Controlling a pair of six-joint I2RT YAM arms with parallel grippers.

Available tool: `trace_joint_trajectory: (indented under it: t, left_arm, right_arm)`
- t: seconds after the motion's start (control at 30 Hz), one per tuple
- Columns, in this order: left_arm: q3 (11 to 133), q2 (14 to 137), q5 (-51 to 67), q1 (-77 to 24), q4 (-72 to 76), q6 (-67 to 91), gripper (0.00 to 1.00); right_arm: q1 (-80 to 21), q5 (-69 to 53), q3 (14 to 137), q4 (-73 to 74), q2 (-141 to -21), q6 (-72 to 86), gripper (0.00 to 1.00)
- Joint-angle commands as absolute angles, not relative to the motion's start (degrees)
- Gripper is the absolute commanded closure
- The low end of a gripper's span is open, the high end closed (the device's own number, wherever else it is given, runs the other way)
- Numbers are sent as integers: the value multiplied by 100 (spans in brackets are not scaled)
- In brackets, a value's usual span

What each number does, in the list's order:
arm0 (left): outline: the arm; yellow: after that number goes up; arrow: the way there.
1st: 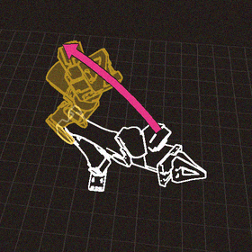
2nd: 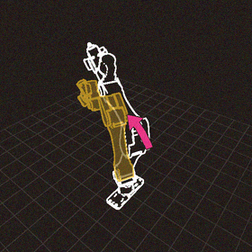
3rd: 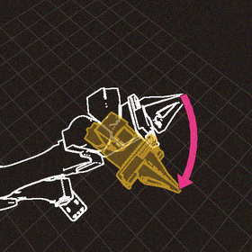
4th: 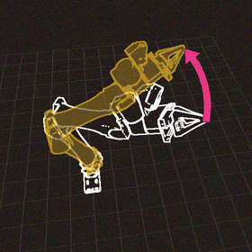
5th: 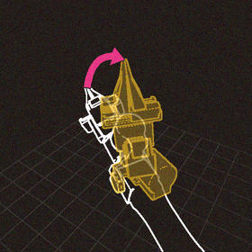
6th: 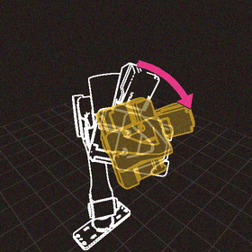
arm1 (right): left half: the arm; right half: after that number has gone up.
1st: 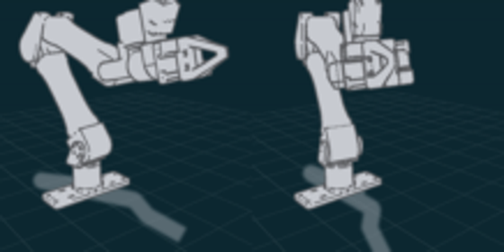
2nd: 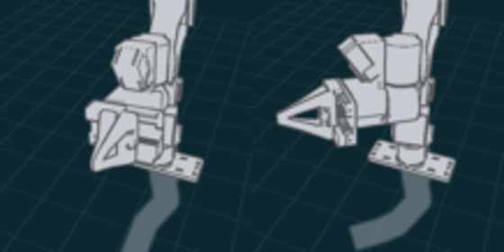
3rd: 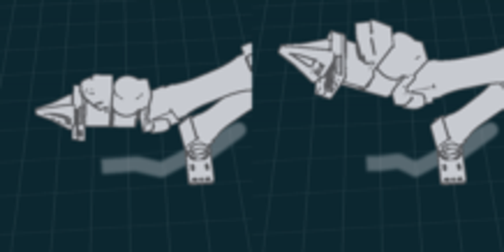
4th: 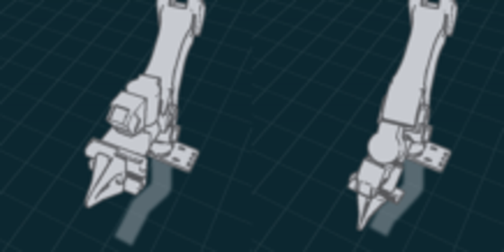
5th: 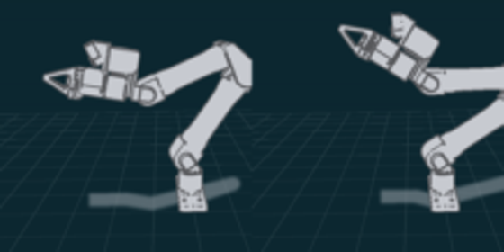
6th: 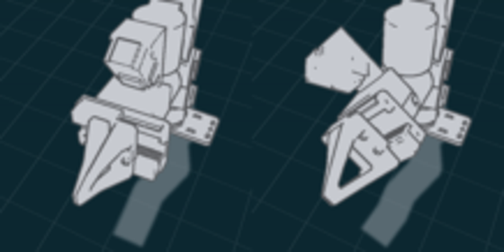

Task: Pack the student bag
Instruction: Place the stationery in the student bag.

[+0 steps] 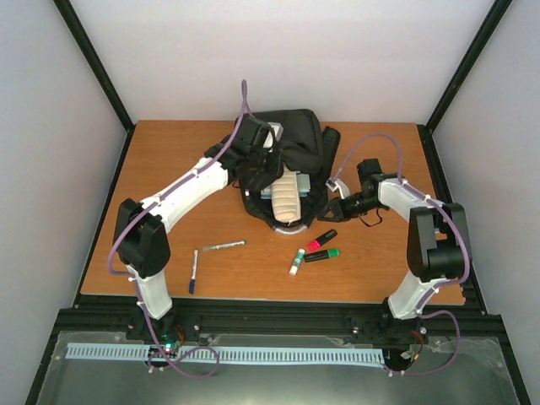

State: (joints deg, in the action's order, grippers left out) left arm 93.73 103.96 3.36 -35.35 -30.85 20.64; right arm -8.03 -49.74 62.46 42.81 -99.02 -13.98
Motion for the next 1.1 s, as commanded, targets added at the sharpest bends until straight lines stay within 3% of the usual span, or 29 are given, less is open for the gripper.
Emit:
trace_joint_trajectory:
  t: [0.0, 0.37, 0.67, 1.07]
  left_arm:
    - [9510, 10108, 409, -3359, -2546, 2256, 99]
    - [9536, 10111, 640, -3297, -2544, 2340, 99]
    - [9528, 10066, 664, -3261, -2551, 2338, 99]
    - [9537, 10025, 875, -3199, -2531, 2383, 99]
  right_arm:
    - [-988, -4713, 6039, 4237, -9442, -2039, 92]
    - [-3006, -1898, 5337, 2691, -8166, -3497, 94]
    - [-3980, -753, 5408, 2121, -8845, -4367, 95]
    - [-4061, 544, 5630, 601, -9637, -4872, 97]
